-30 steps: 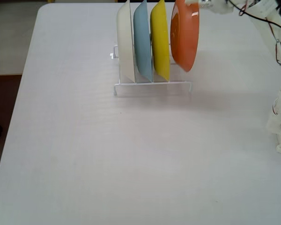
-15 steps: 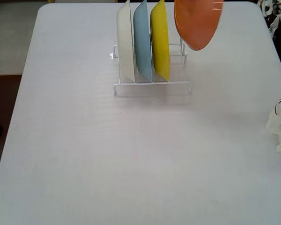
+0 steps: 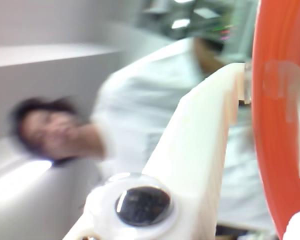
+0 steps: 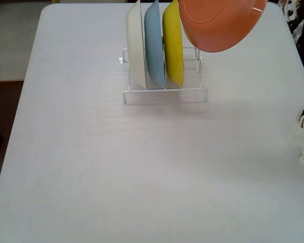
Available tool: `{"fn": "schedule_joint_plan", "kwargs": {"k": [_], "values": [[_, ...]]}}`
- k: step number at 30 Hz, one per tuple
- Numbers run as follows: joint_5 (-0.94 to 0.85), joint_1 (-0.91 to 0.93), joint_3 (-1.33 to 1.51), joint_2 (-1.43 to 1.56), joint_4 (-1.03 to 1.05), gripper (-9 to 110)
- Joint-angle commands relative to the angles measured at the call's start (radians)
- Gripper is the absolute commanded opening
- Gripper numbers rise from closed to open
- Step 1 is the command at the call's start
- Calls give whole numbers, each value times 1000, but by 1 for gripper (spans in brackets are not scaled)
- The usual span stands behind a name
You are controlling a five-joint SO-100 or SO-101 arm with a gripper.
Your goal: Please give me two plates.
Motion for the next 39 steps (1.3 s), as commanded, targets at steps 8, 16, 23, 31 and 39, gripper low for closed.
{"fn": "schedule_joint_plan", "kwargs": {"k": [8,16,23,31,39], "values": [[164,-253,382,202,-434,-1],[150,-480,511,153,-681,-1],[135,-606,511,57,-844,-1],[144,-630,511,-49,-904,-1],[150,-632,512,-121,-989,-1]]}}
